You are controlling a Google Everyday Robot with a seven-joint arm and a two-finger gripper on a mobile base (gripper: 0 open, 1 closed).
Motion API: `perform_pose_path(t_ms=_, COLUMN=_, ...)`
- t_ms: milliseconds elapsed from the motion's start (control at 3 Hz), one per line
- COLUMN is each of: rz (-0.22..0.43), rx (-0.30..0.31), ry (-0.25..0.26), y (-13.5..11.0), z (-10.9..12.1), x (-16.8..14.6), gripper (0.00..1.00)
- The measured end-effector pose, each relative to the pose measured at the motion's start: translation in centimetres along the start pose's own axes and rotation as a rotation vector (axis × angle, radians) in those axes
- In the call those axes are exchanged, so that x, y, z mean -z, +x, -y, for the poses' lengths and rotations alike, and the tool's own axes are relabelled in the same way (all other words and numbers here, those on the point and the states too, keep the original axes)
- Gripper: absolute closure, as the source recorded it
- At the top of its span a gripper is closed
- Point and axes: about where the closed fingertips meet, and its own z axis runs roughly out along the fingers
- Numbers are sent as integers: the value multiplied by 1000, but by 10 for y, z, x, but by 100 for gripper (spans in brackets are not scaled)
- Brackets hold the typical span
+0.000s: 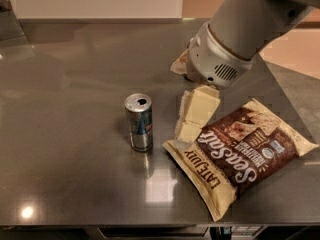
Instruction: Move redbull can near green can
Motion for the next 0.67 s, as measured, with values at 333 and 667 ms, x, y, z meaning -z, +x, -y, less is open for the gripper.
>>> perform_pose_path(t_ms=333, rz=33, rx=21, ry=-32, y=-22, z=-4, x=-28, gripper=0)
perform_pose_path(t_ms=667, rz=64, rx=25, ry=-49, y=-39, z=-5, x=-46, gripper=0)
